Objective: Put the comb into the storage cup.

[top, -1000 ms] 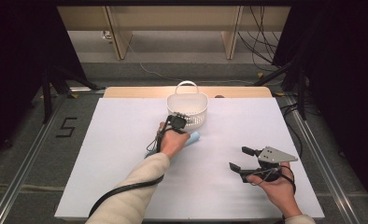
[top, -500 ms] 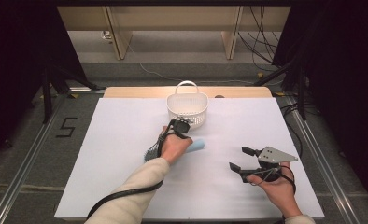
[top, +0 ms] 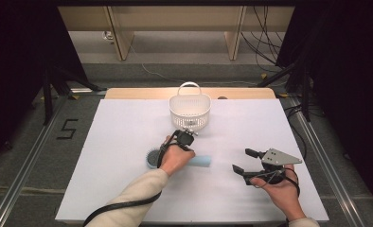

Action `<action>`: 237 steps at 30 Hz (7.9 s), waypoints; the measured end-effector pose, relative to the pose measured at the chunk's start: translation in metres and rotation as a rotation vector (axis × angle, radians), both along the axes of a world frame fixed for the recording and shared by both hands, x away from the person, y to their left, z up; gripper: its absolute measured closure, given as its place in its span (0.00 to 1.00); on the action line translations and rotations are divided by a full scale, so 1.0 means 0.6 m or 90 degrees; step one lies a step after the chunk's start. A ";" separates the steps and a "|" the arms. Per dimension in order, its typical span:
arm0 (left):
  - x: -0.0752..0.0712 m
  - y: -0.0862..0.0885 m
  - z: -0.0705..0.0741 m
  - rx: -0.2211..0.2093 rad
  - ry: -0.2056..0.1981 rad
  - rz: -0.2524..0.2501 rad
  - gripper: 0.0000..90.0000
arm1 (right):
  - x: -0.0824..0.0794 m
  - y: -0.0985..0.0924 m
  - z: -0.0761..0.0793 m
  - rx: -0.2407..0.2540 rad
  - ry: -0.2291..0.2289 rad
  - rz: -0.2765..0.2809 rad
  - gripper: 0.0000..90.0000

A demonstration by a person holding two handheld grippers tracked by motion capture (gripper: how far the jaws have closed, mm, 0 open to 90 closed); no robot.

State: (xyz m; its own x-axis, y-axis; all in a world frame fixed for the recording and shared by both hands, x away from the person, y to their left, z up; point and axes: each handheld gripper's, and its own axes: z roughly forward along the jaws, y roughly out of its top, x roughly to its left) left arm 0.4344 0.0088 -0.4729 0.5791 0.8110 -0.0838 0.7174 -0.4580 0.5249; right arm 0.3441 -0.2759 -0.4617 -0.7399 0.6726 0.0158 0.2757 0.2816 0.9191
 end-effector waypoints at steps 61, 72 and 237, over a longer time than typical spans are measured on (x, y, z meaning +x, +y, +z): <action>-0.158 0.086 0.008 0.073 0.040 -0.181 1.00 | 0.000 0.001 -0.001 -0.002 0.000 -0.005 0.23; -0.188 0.154 0.008 0.076 0.066 -0.179 1.00 | 0.000 0.001 -0.001 -0.002 0.001 -0.006 0.23; -0.127 0.190 0.022 0.167 0.100 -0.151 0.78 | -0.002 -0.003 0.003 0.005 -0.002 0.002 0.23</action>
State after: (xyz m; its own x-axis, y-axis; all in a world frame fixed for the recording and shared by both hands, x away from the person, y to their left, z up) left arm 0.3583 0.1230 -0.4599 0.7495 0.6620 0.0067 0.6379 -0.7248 0.2601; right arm 0.3428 -0.2777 -0.4599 -0.7421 0.6701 0.0183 0.2712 0.2751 0.9224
